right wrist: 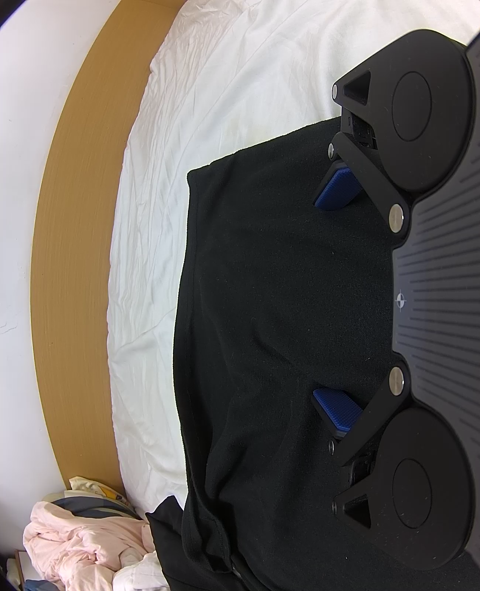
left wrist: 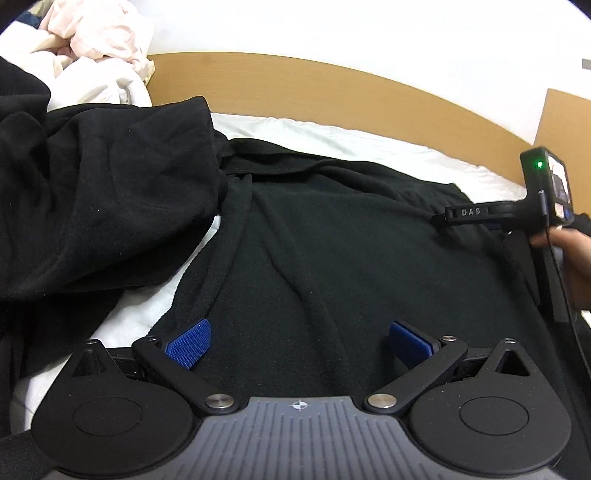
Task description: Fold clothes
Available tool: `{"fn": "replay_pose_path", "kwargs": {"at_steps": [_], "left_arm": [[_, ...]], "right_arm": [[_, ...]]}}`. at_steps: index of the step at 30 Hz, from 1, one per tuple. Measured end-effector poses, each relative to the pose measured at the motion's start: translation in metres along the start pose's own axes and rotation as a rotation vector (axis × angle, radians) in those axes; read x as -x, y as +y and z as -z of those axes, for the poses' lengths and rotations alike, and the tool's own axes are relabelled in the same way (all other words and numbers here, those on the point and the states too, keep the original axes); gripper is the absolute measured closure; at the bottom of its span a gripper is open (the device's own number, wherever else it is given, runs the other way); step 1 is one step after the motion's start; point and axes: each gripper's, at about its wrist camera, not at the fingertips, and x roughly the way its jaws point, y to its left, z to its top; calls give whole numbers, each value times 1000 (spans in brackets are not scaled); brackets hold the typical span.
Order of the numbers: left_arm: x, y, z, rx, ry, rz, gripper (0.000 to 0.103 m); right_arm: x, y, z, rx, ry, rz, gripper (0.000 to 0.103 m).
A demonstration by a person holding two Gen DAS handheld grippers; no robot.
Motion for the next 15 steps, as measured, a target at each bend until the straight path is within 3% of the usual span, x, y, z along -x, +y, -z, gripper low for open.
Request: {"fn": "replay_pose_path", "kwargs": {"at_steps": [6, 8, 13, 15], "left_arm": [[-1, 4, -1, 24, -9, 4, 1], [-1, 4, -1, 22, -8, -1, 1], [-3, -1, -3, 0, 2, -28, 1], [-4, -2, -3, -10, 6, -40, 1]], "right_arm": [[2, -3, -1, -13, 2, -7, 0], [16, -1, 3, -5, -15, 58, 1], [87, -1, 38, -2, -45, -85, 9], [119, 3, 62, 39, -51, -91, 14]]}}
